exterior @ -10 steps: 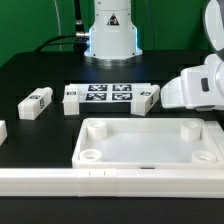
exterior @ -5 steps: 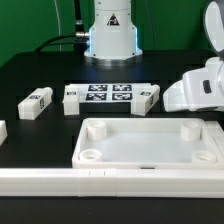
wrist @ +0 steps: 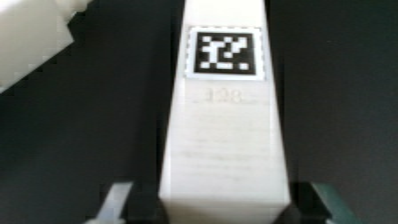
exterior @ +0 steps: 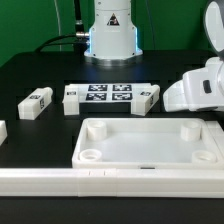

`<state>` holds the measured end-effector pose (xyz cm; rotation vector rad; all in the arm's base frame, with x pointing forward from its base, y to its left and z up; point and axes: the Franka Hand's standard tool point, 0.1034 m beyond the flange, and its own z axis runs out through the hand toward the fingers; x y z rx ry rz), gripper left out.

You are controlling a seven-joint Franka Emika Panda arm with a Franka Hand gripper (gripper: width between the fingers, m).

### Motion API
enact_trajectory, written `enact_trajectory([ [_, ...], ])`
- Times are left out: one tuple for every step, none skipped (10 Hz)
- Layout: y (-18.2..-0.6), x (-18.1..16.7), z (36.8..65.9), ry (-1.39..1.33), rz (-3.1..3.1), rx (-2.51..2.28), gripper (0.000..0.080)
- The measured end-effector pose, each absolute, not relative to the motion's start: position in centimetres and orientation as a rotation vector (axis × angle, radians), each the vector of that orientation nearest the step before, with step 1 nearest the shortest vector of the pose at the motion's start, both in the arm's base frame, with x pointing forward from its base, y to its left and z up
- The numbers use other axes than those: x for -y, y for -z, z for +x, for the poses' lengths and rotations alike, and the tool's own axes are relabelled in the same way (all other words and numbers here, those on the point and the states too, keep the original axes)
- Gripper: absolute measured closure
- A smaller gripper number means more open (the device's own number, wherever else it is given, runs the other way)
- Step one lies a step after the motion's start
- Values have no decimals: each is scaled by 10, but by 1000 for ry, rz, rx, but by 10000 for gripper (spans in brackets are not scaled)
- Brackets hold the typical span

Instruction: Assemble desk

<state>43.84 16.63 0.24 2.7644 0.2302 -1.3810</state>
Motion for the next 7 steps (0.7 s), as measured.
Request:
enact_trajectory([
  [-5,-166,441,1372,2769,-228,514],
  [-16,-163,448,1352,2781,-217,514],
  [-33,-151,454,1361,2777,-188,514],
  [-46,-140,458,1372,2775,-177,513],
  [-64,-131,464,1383,2782,-181,512],
  [-76,-125,467,1390,2784,-183,512],
  [-86,-122,471,1364,2799,-177,511],
])
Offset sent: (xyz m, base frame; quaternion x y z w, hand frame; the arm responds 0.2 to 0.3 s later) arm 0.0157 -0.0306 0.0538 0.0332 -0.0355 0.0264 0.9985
